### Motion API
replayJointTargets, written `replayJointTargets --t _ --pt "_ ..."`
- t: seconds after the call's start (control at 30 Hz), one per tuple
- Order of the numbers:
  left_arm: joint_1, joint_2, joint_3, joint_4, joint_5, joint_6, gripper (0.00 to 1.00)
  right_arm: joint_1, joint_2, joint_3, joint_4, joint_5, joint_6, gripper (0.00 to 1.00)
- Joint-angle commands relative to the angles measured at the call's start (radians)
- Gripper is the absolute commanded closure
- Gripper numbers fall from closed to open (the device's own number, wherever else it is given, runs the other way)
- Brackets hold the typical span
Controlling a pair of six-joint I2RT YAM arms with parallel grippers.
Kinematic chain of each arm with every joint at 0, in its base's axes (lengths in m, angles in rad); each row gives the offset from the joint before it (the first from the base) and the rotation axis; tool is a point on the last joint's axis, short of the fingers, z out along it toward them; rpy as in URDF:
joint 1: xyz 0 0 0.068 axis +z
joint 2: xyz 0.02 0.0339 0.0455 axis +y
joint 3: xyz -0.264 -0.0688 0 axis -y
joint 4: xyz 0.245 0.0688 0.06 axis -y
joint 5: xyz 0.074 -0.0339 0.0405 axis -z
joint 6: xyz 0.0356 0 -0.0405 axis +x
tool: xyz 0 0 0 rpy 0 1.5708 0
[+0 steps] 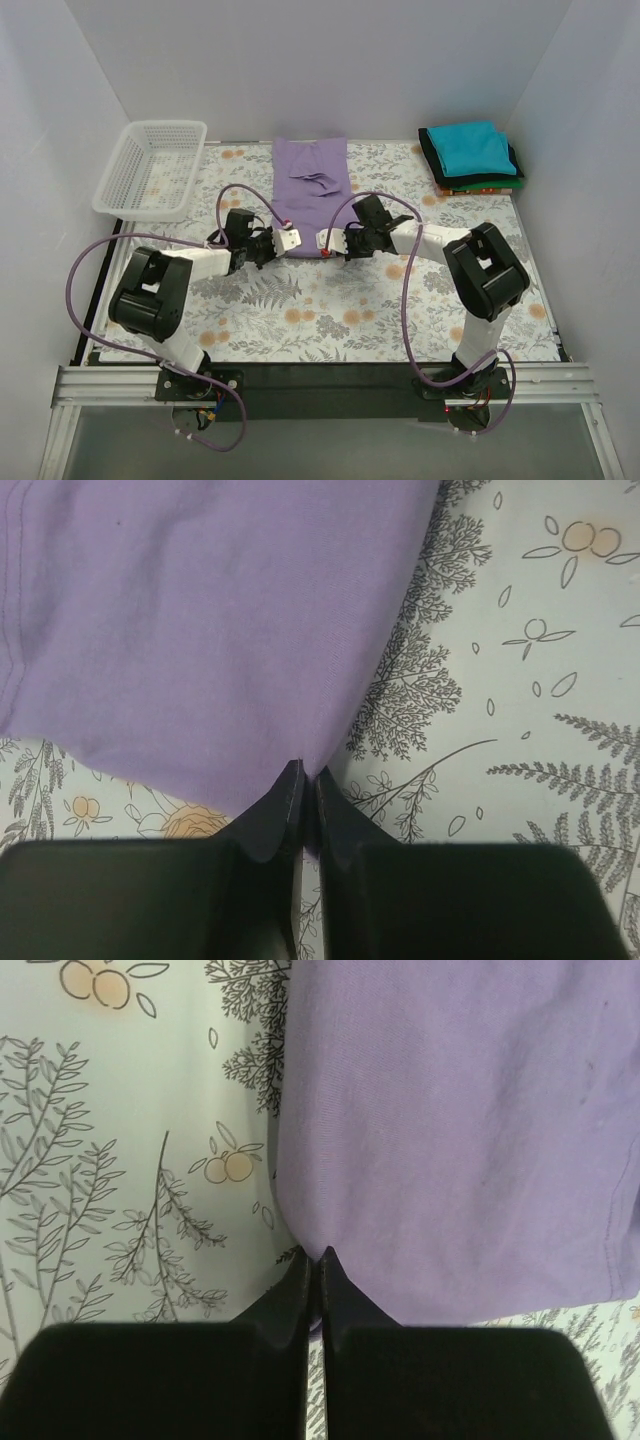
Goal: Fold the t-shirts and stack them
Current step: Fold the tshirt
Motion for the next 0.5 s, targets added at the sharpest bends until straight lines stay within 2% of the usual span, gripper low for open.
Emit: replayJointTargets --t 0.0,0.23,0.47 --pt "0.002 -0.092 0.056 -0.154 0.053 -0.001 1.0 0.0 -0.058 0.023 -0.096 -0.001 0.044 0.99" --pt "-0.009 -0.316 0.074 -0.571 0.207 0.04 1.0 0.015 -0.248 0.025 -0.317 -0.087 0.088 0.99" --pt "-0.02 -0.533 0.102 -1.018 0.334 0.114 1.0 0.104 -0.499 -0.007 -0.602 -0.18 0.13 0.99"
